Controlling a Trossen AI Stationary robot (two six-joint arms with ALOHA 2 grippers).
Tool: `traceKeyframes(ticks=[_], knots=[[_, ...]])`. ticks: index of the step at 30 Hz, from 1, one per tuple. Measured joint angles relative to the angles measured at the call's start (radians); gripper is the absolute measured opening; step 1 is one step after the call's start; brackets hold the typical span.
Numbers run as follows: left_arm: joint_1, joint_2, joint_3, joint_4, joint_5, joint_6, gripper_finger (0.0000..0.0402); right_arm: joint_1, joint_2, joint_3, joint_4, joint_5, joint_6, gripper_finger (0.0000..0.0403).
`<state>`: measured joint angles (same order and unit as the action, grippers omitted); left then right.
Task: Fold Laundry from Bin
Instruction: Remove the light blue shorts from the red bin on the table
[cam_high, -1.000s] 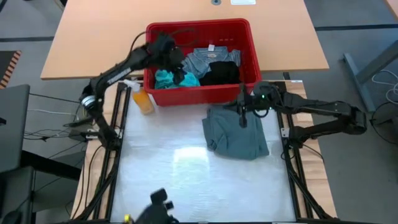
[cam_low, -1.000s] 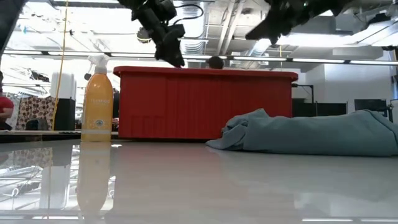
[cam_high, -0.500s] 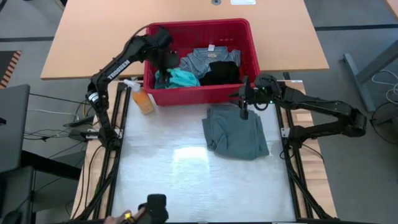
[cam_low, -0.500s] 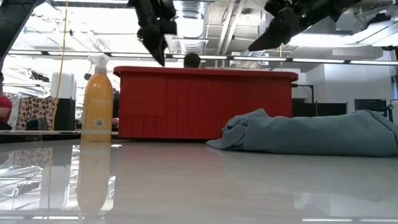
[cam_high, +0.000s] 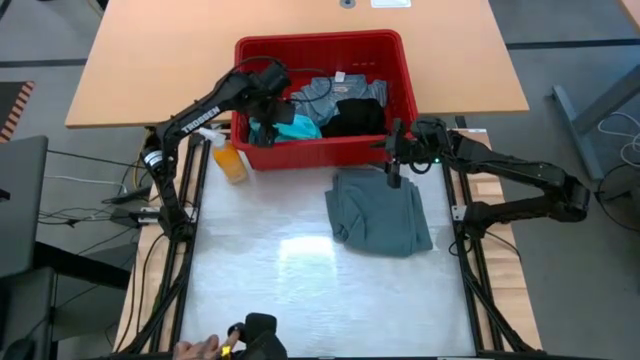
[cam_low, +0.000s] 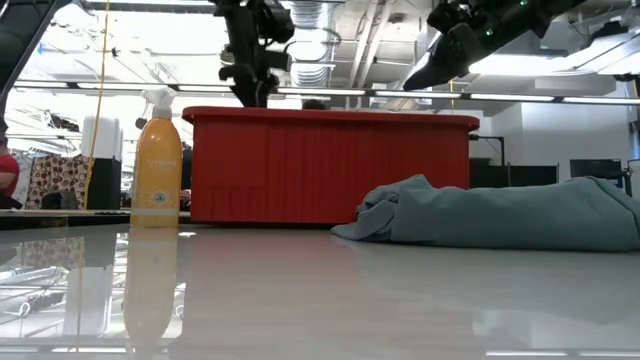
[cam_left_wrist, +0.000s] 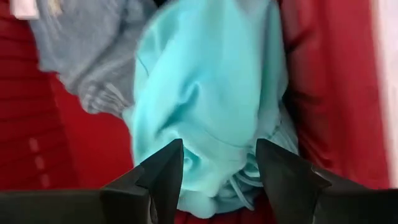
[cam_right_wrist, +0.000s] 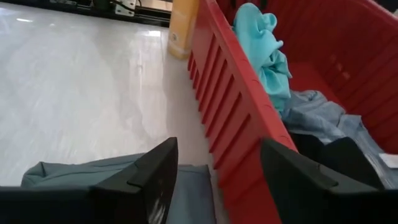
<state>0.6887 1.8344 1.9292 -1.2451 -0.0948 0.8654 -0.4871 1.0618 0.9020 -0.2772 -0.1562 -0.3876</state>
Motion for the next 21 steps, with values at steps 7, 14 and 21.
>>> traceKeyframes(ticks=[7,14,21], knots=[[-0.002,0.002,-0.088,0.106,-0.045,0.060,0.0172,0.048,0.000,0.000,-0.034,-0.002,0.013,0.0252],[-0.010,-0.001,-0.063,0.263,-0.100,0.043,0.0014,0.104,-0.004,0.000,-0.035,-0.003,0.049,0.0241],[-0.068,-0.037,0.184,0.262,-0.189,-0.082,0.0002,0.149,-0.023,0.010,-0.036,-0.002,0.073,0.0240]])
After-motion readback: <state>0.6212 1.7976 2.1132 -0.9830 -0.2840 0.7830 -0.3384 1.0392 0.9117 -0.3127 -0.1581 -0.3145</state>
